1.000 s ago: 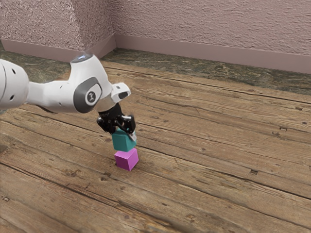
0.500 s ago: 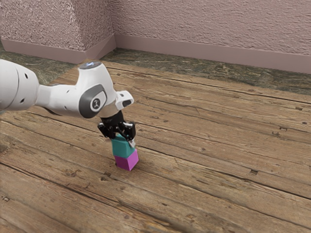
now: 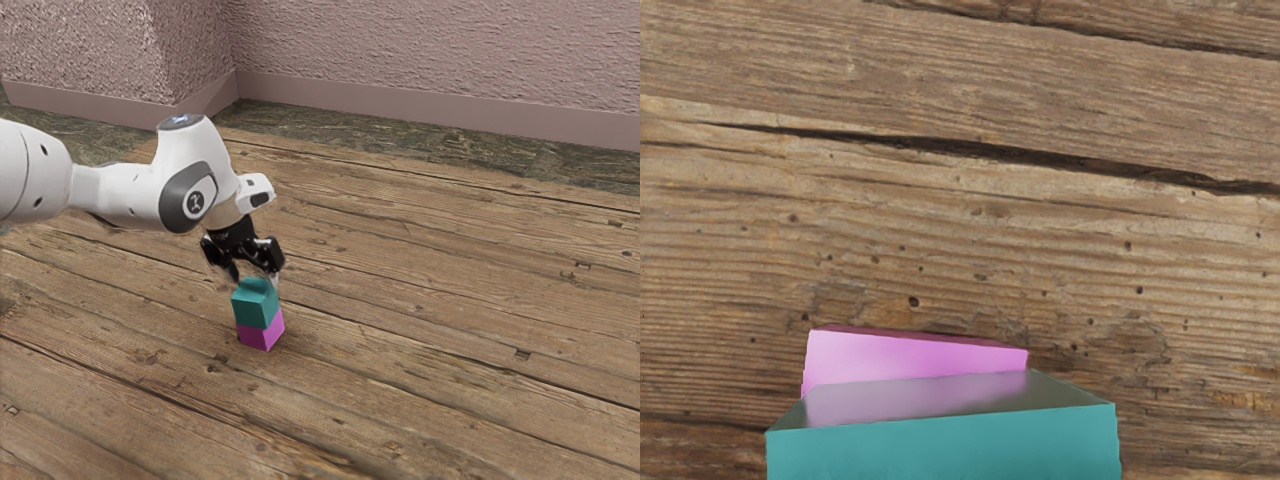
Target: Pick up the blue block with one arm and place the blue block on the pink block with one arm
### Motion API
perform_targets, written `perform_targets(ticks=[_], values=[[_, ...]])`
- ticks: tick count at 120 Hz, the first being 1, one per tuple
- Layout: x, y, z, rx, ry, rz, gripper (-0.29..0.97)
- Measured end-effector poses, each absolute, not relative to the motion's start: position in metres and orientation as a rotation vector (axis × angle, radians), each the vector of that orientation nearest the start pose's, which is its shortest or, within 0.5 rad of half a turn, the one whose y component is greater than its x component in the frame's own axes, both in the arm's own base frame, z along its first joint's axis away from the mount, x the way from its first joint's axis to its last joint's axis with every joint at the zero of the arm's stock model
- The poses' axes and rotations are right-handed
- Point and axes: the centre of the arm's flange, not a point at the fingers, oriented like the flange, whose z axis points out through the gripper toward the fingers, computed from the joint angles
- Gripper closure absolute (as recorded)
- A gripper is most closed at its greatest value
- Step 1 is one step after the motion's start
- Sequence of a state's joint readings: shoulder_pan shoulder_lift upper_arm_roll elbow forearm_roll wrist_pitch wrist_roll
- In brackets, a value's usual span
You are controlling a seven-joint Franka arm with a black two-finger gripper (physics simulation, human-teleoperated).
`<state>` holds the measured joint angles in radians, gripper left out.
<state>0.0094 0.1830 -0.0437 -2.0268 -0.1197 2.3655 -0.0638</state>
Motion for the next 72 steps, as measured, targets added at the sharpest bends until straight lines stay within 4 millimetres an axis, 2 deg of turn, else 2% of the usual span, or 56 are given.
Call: perform_targets(ticks=[9, 16, 20, 24, 34, 48, 72], values=[[0.598, -0.020, 0.427, -3.226, -0.155, -0.349, 0.06], [0.600, -0.019, 0.480, -3.216, -0.131, -0.419, 0.05], [0.600, -0.018, 0.521, -3.202, -0.107, -0.464, 0.04], [0.594, -0.016, 0.554, -3.192, -0.087, -0.477, 0.03], [0.575, -0.013, 0.594, -3.184, -0.025, -0.421, 0.02], [0.550, -0.010, 0.617, -3.180, 0.047, -0.326, 0.01], [0.532, -0.009, 0.605, -3.188, 0.144, -0.137, 0.01]])
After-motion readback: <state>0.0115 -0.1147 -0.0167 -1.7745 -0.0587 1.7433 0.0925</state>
